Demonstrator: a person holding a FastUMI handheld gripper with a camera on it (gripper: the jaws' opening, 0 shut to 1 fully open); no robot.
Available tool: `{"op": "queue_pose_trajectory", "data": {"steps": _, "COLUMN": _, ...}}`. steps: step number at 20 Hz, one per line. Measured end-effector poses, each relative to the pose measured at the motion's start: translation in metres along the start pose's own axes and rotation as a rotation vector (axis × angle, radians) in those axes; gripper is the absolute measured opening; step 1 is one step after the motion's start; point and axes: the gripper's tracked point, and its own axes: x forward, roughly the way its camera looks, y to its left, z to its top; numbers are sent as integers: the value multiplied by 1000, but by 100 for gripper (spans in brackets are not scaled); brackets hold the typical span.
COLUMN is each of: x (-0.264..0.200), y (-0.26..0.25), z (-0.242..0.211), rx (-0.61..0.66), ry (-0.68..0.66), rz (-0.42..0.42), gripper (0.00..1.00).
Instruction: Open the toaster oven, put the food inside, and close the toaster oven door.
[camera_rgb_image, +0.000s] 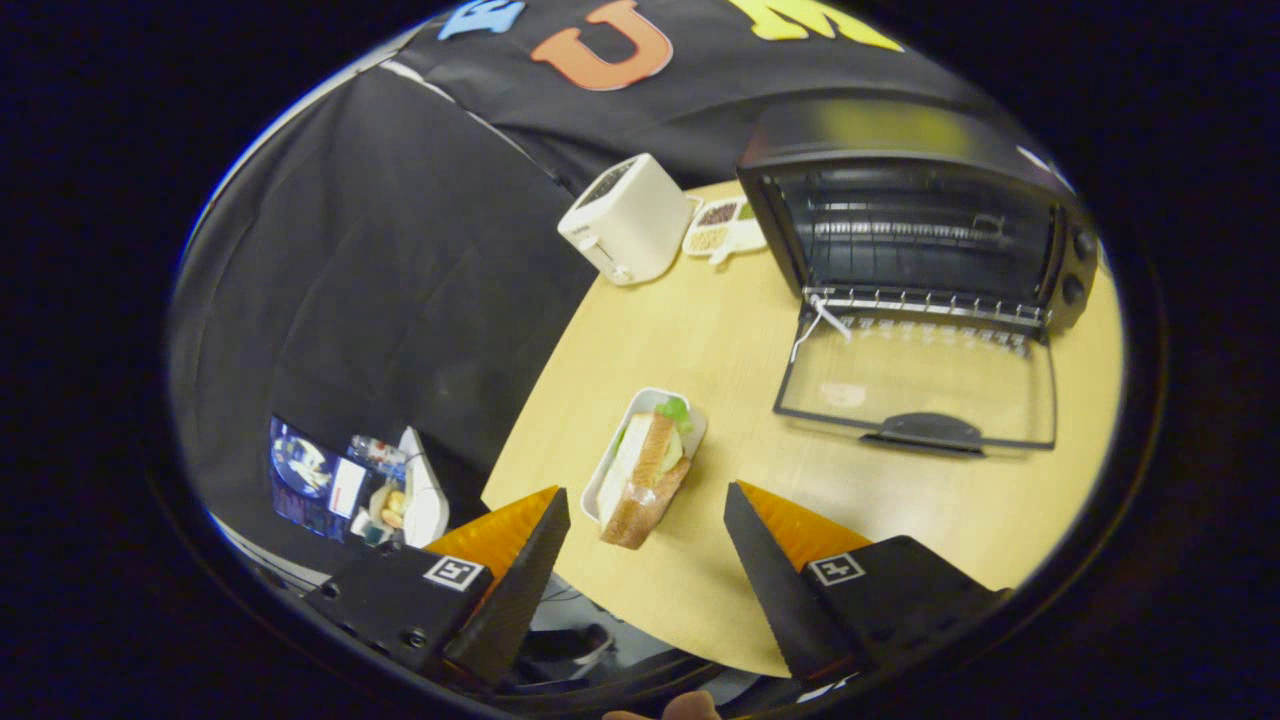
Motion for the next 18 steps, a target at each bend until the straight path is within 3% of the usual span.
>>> {"op": "queue_pose_trajectory", "data": {"steps": 4, "x": 45, "y": 3, "z": -3, "rx": 237, "ry": 128, "rz": 74, "gripper": 100}}
{"op": "queue_pose_trajectory", "data": {"steps": 7, "x": 64, "y": 2, "z": -2, "rx": 279, "ry": 158, "rz": 77, "gripper": 95}}
{"op": "queue_pose_trajectory", "data": {"steps": 9, "x": 68, "y": 5, "z": 0, "rx": 261, "ry": 162, "rz": 74, "gripper": 86}}
{"op": "queue_pose_trajectory", "data": {"steps": 13, "x": 75, "y": 0, "z": -1, "rx": 276, "ry": 178, "rz": 51, "gripper": 58}}
{"op": "queue_pose_trajectory", "data": {"steps": 14, "x": 74, "y": -1, "z": 3, "rx": 300, "ry": 179, "rz": 57, "gripper": 45}}
{"op": "queue_pose_trajectory", "data": {"steps": 18, "x": 54, "y": 6, "z": 8, "rx": 290, "ry": 139, "rz": 65, "gripper": 35}}
